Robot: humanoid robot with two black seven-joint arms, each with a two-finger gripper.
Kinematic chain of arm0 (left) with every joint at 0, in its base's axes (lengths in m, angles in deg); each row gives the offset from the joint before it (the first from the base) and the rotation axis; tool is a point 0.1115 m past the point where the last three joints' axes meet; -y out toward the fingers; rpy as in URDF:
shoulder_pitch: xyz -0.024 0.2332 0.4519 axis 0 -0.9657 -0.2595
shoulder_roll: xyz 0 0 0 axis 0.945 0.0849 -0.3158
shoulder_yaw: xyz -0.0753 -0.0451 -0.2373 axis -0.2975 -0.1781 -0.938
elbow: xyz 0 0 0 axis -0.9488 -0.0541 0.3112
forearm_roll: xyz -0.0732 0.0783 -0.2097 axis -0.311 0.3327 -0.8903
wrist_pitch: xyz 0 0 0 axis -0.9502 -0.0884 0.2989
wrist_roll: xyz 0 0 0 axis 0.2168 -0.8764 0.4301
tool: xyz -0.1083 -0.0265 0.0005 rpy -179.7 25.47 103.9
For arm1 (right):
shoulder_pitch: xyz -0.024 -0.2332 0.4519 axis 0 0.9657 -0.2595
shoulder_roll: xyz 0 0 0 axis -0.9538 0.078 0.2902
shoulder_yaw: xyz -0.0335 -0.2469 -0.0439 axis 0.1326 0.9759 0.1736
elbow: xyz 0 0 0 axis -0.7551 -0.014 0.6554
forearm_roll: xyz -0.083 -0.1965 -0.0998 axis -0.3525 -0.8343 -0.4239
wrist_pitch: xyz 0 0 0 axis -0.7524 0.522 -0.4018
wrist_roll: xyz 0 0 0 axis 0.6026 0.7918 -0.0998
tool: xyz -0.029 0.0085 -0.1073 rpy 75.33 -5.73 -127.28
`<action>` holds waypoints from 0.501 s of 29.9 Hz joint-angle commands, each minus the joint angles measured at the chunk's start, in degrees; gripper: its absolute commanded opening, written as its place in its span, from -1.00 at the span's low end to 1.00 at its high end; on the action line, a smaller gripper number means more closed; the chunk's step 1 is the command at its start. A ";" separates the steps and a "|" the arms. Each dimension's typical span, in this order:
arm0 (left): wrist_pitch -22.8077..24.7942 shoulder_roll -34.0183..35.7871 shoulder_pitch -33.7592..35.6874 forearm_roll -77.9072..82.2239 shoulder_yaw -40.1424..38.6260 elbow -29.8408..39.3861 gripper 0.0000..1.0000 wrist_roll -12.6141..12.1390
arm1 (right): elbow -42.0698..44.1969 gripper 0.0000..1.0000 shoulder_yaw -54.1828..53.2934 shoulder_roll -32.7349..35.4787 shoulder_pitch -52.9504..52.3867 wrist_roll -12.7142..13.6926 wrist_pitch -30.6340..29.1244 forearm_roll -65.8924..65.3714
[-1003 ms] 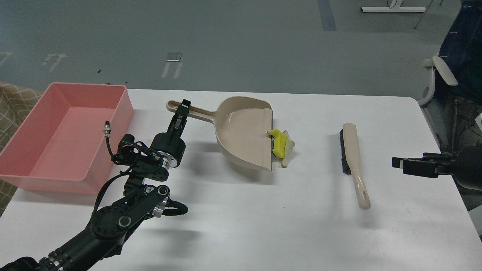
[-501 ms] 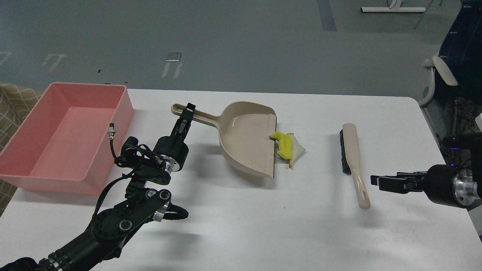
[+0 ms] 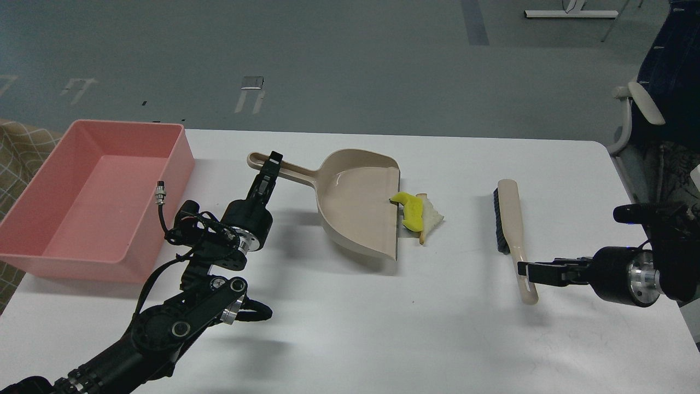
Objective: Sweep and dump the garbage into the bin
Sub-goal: 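Lower the right gripper to the brush handle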
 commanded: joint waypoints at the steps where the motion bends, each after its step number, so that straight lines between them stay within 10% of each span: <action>1: 0.00 -0.07 0.00 -0.01 -0.09 0.01 -1.00 0.17 | 0.36 0.50 -0.02 -0.21 0.11 0.27 -0.01 0.04; 15: 0.00 0.28 0.09 -0.09 -0.09 0.01 -1.00 0.17 | 0.45 0.41 -0.02 -1.71 0.28 0.62 0.25 0.13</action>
